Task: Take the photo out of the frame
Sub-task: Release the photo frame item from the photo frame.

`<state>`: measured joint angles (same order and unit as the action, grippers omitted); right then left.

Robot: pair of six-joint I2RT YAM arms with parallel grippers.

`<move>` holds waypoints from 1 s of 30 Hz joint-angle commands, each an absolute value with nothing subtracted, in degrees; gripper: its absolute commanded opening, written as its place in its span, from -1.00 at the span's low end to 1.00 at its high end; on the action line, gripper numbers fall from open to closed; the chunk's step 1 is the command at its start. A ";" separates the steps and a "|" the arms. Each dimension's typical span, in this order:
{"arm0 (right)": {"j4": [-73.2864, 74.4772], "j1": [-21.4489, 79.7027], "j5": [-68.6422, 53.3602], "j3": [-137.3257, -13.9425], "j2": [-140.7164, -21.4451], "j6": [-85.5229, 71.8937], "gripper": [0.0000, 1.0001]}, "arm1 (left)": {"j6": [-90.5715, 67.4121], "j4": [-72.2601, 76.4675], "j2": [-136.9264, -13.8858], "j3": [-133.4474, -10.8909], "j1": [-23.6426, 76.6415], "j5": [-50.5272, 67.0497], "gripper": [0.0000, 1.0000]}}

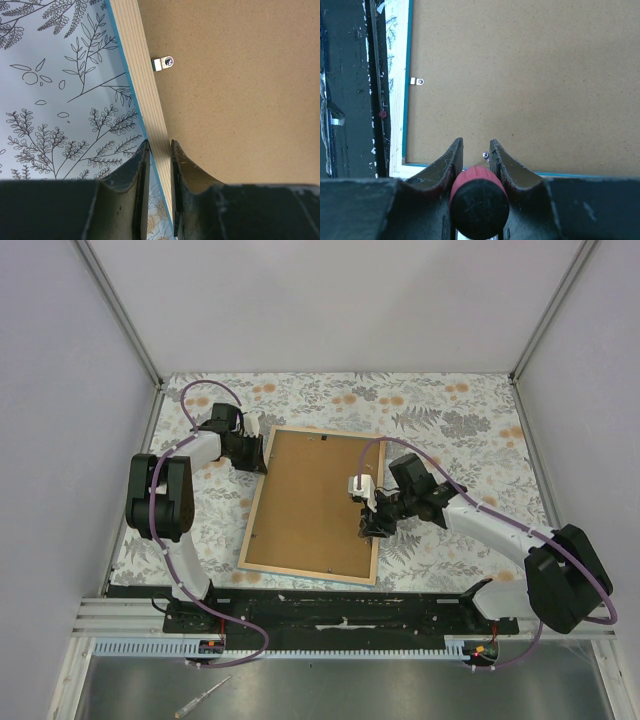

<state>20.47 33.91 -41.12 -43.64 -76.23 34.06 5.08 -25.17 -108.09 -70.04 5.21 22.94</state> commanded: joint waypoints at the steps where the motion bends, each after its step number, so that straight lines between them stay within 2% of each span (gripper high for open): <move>1: 17.85 33.75 -38.94 -44.91 -76.99 34.10 -1.00 | 4.13 -24.70 -108.11 -69.79 4.83 23.82 -0.96; 30: 12.31 33.84 -39.64 -43.42 -75.23 31.11 -1.00 | 4.13 -24.70 -108.28 -69.70 4.83 23.55 -0.95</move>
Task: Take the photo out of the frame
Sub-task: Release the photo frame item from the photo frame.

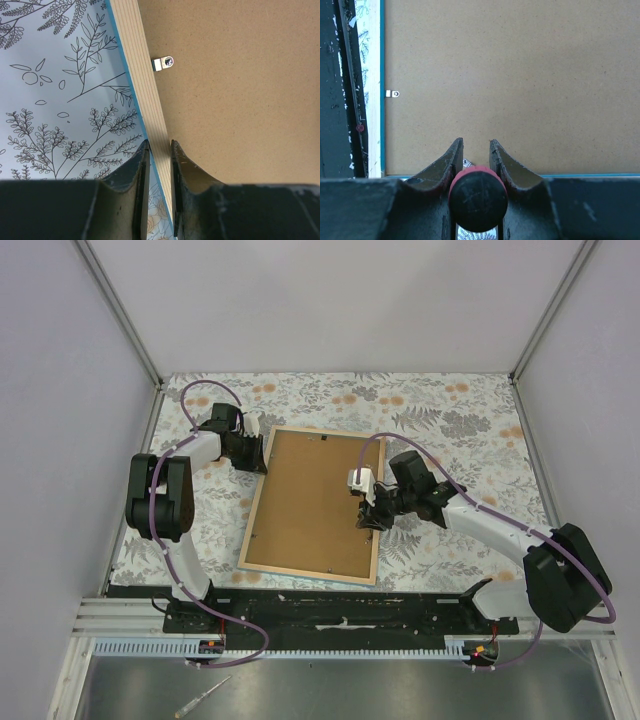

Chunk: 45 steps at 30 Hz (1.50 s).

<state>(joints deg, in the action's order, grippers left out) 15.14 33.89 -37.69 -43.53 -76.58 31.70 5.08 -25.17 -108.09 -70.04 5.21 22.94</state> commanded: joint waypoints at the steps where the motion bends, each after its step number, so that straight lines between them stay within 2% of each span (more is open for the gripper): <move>1: 12.30 33.84 -39.73 -43.42 -75.15 31.11 -1.00 | 4.13 -24.78 -108.28 -69.78 4.75 23.55 -0.96; 15: 15.38 34.01 -40.70 -44.65 -73.83 32.43 -1.00 | 4.22 -24.79 -108.37 -69.70 4.75 23.55 -0.95; 22: 17.23 33.93 -33.67 -46.32 -70.32 33.92 -1.00 | 4.22 -24.78 -108.02 -69.78 4.75 23.55 -0.96; 32: 17.67 32.61 -37.26 -48.51 -66.36 29.89 -1.00 | 5.10 -25.84 -102.14 -71.19 4.75 26.63 -0.91; 34: 17.49 32.35 -38.49 -49.39 -65.92 28.40 -1.00 | 5.36 -25.84 -100.12 -71.19 4.83 27.24 -0.75; 37: 17.31 31.56 -40.51 -51.32 -66.00 25.50 -1.00 | 5.97 -25.84 -97.66 -71.37 4.83 29.08 -0.19; 40: 17.14 30.50 -42.71 -53.34 -65.92 23.47 -1.00 | 6.68 -25.84 -95.37 -71.98 4.92 31.81 0.20; 42: 16.96 29.45 -43.76 -54.84 -66.09 22.33 -1.00 | 7.64 -25.84 -94.05 -72.59 5.01 33.91 0.38; 45: 16.09 26.38 -47.97 -57.65 -67.14 18.30 -1.00 | 10.88 -26.80 -91.94 -74.17 5.45 38.74 0.51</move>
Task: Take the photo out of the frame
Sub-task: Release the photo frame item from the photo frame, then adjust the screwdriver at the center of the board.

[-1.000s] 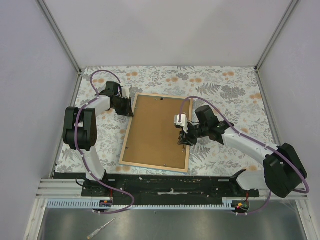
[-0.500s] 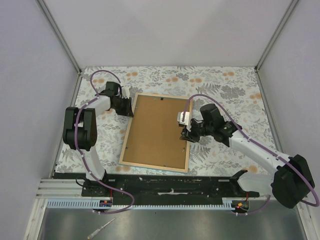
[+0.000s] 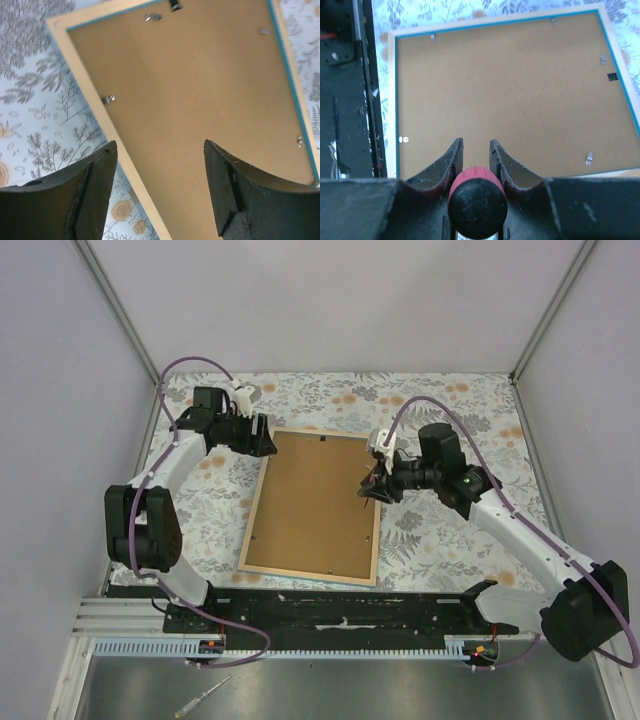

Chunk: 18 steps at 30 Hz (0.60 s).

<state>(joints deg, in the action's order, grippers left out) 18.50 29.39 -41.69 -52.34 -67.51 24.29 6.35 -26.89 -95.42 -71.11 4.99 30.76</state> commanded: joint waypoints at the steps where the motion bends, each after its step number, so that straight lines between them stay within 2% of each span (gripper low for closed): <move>1: 15.30 25.06 -50.08 -58.53 -67.67 16.89 -1.00 | 12.20 -27.24 -91.15 -74.53 6.06 40.85 0.54; 6: 3.72 19.70 -59.05 -60.12 -71.18 0.65 -1.00 | 17.13 -28.56 -85.88 -74.97 12.63 49.46 0.71; 13: -26.59 18.46 -66.00 -53.62 -77.08 -27.22 -1.00 | 17.58 -27.07 -84.02 -74.79 27.41 57.38 0.79; 18: -30.67 17.75 -66.71 -51.24 -77.61 -30.05 -1.00 | 16.00 -26.02 -85.08 -74.53 30.76 59.24 0.77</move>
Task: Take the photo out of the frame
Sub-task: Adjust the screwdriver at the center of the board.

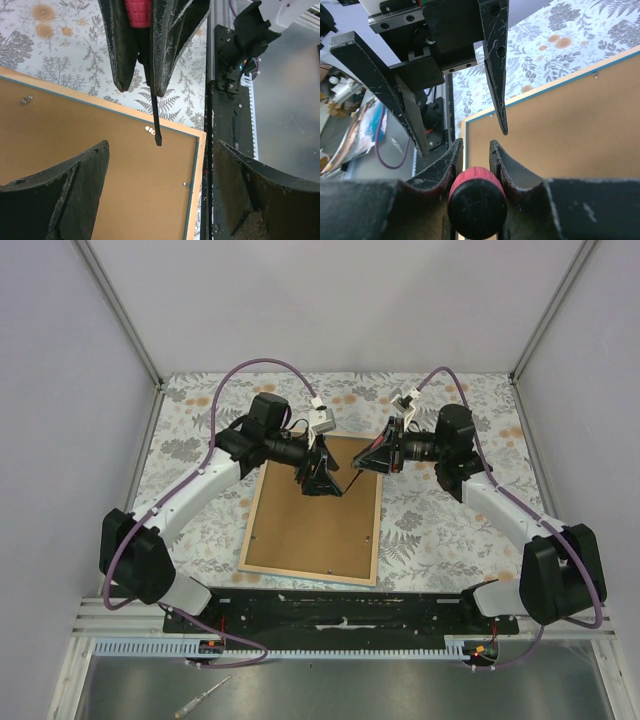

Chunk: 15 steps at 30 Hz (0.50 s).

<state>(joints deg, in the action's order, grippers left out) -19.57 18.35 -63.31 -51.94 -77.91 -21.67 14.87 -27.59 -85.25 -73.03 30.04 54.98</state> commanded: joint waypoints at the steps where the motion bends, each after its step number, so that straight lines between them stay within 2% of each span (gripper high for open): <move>1: -31.72 17.67 -67.14 -50.98 -77.78 -31.28 -1.00 | 15.47 -25.32 -84.99 -74.10 31.11 59.15 0.76; 7: -44.99 17.67 -69.25 -48.96 -79.72 -43.66 -1.00 | 13.45 -22.24 -85.87 -72.69 33.31 56.69 0.66; 15: -50.00 17.67 -67.85 -46.94 -81.03 -47.27 -1.00 | 12.31 -21.62 -87.62 -73.12 35.68 57.74 0.40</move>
